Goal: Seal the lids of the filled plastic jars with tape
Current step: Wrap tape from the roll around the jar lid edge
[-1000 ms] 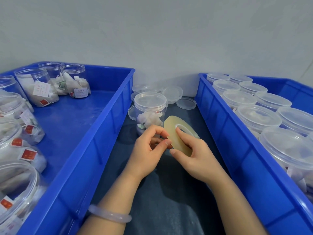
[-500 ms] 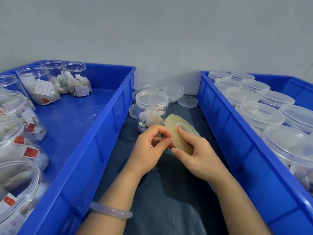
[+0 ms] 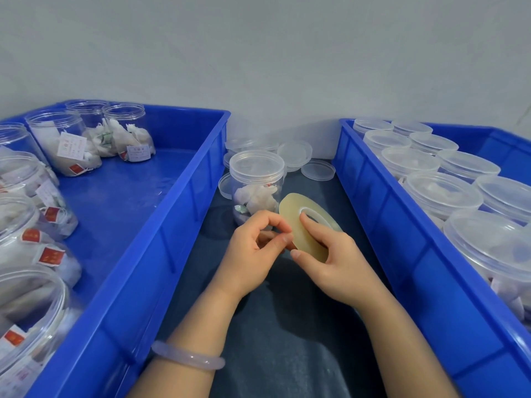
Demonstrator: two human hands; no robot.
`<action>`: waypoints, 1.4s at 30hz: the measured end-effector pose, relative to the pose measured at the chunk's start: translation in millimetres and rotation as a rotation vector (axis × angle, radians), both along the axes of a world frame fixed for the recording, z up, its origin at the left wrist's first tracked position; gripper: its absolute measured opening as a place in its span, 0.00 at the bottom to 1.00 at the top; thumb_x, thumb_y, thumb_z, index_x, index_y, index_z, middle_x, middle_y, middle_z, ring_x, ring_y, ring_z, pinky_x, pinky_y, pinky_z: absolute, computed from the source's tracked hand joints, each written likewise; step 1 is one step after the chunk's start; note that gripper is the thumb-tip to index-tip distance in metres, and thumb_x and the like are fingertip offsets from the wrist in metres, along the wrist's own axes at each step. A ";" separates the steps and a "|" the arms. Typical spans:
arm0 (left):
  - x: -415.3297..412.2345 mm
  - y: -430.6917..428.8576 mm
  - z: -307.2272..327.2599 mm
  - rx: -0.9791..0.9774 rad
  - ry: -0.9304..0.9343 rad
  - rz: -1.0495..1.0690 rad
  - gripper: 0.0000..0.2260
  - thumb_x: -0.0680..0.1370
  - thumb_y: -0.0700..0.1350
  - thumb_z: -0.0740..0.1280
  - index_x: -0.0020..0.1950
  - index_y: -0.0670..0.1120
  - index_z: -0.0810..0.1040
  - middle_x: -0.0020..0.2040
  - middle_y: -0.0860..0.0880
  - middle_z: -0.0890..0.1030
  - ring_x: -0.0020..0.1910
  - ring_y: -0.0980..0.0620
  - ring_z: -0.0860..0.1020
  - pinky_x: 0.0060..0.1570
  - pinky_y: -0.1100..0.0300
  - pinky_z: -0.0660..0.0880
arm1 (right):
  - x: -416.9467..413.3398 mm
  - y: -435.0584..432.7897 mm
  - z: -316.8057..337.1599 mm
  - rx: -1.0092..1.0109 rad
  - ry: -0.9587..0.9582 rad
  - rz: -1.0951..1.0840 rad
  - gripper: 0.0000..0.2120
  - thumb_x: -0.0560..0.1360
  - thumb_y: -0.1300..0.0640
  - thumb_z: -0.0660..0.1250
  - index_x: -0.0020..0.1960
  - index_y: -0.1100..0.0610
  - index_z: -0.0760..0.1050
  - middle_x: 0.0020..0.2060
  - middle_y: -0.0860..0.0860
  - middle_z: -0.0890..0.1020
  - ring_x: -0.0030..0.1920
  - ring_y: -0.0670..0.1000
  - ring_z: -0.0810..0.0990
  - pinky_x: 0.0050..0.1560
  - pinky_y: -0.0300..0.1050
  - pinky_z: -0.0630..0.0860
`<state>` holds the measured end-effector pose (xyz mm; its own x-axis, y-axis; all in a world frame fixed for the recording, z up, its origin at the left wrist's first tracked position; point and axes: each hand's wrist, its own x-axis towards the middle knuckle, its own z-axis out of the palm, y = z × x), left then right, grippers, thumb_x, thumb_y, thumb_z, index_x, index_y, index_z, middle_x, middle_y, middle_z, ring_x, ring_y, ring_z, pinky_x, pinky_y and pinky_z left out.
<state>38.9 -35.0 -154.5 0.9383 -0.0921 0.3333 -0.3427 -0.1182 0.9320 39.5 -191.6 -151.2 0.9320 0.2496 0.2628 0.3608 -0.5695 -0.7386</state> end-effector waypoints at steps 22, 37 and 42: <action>5.0 3.5 -2.7 0.407 -0.333 0.189 0.02 0.78 0.38 0.66 0.46 0.42 0.79 0.40 0.59 0.77 0.40 0.54 0.78 0.42 0.55 0.77 | -1.6 2.4 -0.3 -0.165 -0.114 -0.039 0.21 0.75 0.51 0.67 0.65 0.56 0.70 0.44 0.54 0.80 0.48 0.47 0.72 0.44 0.43 0.71; -1.0 0.2 3.1 0.243 -0.310 0.124 0.05 0.77 0.44 0.61 0.48 0.54 0.70 0.47 0.56 0.72 0.44 0.59 0.73 0.45 0.71 0.70 | 2.6 -9.0 9.5 0.069 -0.051 -0.142 0.23 0.73 0.55 0.70 0.66 0.59 0.73 0.58 0.50 0.81 0.57 0.51 0.77 0.57 0.44 0.72; 1.9 -5.6 -3.0 0.205 -0.350 0.188 0.15 0.72 0.34 0.72 0.59 0.40 0.80 0.49 0.52 0.77 0.47 0.58 0.78 0.49 0.72 0.74 | -0.8 -4.1 7.4 0.042 -0.069 -0.081 0.26 0.73 0.55 0.69 0.70 0.56 0.70 0.59 0.44 0.77 0.60 0.46 0.75 0.56 0.38 0.71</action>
